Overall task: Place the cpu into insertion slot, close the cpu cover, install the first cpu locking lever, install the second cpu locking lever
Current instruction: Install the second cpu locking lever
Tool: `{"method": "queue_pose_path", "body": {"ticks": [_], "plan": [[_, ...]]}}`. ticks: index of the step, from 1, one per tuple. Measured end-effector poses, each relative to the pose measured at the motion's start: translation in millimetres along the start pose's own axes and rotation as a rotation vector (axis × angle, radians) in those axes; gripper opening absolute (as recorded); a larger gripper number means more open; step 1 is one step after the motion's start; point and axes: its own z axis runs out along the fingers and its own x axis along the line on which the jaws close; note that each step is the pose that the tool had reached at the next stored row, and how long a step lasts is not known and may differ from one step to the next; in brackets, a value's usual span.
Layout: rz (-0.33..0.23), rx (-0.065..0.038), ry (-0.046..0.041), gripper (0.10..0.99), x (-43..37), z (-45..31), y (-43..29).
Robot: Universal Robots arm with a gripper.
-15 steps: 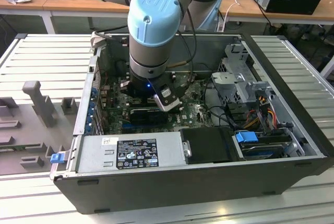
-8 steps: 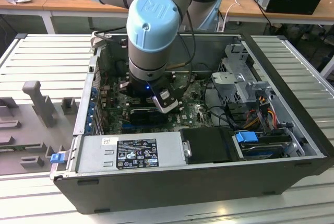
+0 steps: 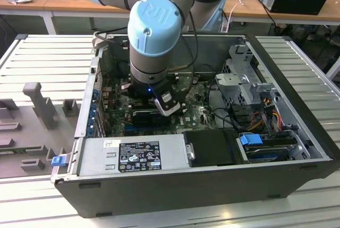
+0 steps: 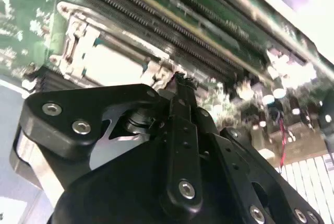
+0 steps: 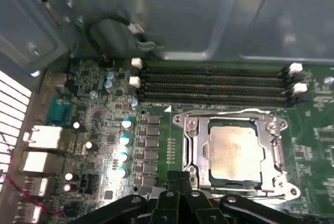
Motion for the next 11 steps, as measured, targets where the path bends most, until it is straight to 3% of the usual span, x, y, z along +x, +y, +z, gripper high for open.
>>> {"method": "queue_pose_path", "body": {"ticks": [1, 7, 11], "plan": [[0.0, 0.0, -0.0001, 0.106, 0.2, -5.4, 2.3], [0.0, 0.0, 0.0, 0.106, 0.6, -18.5, 7.6], [0.0, 0.0, -0.0001, 0.106, 0.6, -20.1, 8.3]]}}
